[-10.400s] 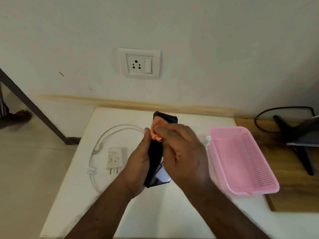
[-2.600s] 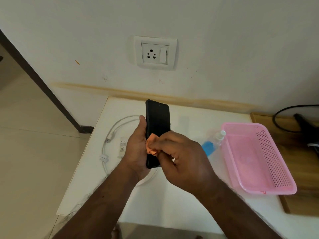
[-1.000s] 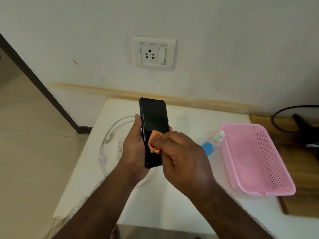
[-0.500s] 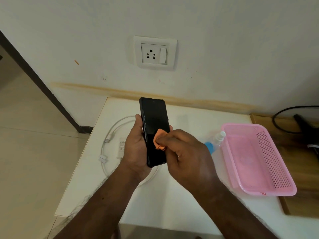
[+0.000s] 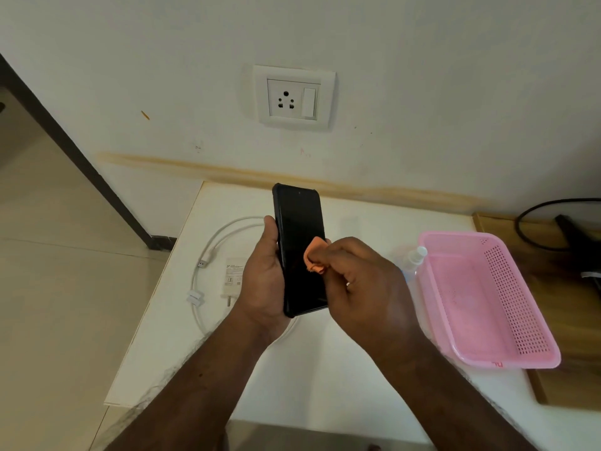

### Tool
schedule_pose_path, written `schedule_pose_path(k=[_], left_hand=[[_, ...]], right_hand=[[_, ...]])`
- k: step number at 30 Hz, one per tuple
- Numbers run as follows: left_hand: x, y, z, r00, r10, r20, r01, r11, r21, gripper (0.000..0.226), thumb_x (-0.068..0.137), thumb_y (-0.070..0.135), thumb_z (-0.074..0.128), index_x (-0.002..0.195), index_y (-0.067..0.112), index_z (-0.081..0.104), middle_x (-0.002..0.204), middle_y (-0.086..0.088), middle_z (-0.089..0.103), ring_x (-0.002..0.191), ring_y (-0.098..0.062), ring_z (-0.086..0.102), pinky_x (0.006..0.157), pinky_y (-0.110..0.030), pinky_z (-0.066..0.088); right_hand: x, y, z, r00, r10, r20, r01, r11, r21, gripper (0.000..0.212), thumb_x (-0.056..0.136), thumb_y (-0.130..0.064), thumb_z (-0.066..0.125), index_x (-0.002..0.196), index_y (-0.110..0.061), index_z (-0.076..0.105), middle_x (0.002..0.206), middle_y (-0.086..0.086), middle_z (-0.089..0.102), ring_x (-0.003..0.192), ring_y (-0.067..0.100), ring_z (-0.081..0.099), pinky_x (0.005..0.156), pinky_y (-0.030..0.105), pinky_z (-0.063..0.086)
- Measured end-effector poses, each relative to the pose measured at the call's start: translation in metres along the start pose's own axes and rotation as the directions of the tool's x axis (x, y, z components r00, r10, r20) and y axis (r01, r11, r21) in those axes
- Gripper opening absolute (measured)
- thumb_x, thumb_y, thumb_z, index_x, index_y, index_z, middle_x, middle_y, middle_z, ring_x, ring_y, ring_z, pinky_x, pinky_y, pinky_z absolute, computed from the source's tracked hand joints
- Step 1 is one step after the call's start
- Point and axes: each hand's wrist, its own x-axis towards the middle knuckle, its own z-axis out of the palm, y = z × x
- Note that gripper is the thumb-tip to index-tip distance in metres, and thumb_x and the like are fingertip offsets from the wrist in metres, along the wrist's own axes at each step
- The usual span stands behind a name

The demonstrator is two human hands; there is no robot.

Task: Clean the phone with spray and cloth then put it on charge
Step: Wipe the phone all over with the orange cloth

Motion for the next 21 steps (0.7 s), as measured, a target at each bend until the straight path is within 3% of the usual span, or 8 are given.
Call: schedule_pose_path(k=[3,8,12,15,21], left_hand=[[0.000,0.000,-0.002,1.000,-0.002,-0.023,0.002,1.000,0.007,0.065,0.092,0.065,0.039,0.115,0.015,0.074,0.104,-0.014,0.071,0.094,-0.025,0.071,0.080,-0.038,0.060],[0.001,0.005,-0.008,0.999,-0.013,-0.036,0.012,0.999,-0.032,0.068,0.094,0.067,0.035,0.115,0.015,0.075,0.106,-0.013,0.072,0.099,-0.024,0.071,0.077,-0.035,0.061],[0.002,0.004,-0.004,0.999,-0.039,-0.028,0.038,0.998,-0.045,0.071,0.093,0.069,0.036,0.120,0.014,0.071,0.104,-0.010,0.071,0.095,-0.022,0.070,0.081,-0.039,0.058],[0.002,0.002,-0.004,0.999,-0.044,-0.025,0.044,0.999,-0.029,0.071,0.094,0.069,0.037,0.117,0.013,0.073,0.104,-0.010,0.071,0.094,-0.023,0.070,0.079,-0.037,0.061],[0.004,0.009,-0.010,0.999,-0.006,-0.038,0.005,1.000,-0.031,0.072,0.093,0.068,0.035,0.127,0.011,0.065,0.103,-0.011,0.069,0.095,-0.023,0.066,0.081,-0.034,0.055]], right_hand=[[-0.004,-0.012,0.004,0.999,-0.040,0.003,0.040,0.999,0.015,0.024,0.091,-0.015,0.062,0.113,-0.017,0.072,0.104,0.000,0.070,0.089,0.018,0.068,0.078,0.028,0.060],[-0.003,-0.017,0.002,0.977,-0.154,0.149,0.145,0.987,0.071,0.027,0.090,-0.018,0.059,0.112,-0.017,0.074,0.103,0.000,0.070,0.087,0.017,0.067,0.075,0.033,0.060],[-0.002,-0.005,-0.001,0.995,-0.060,0.085,0.055,0.997,0.061,0.023,0.091,-0.013,0.065,0.112,-0.016,0.074,0.105,0.000,0.071,0.090,0.018,0.067,0.078,0.034,0.060],[-0.004,-0.010,0.001,0.996,-0.073,0.056,0.071,0.996,0.045,0.024,0.091,-0.016,0.062,0.113,-0.016,0.073,0.105,0.001,0.071,0.090,0.018,0.067,0.078,0.033,0.060],[-0.004,-0.017,0.000,0.961,-0.176,0.214,0.160,0.983,0.091,0.023,0.089,-0.017,0.063,0.108,-0.018,0.075,0.103,-0.003,0.070,0.088,0.014,0.066,0.078,0.030,0.059]])
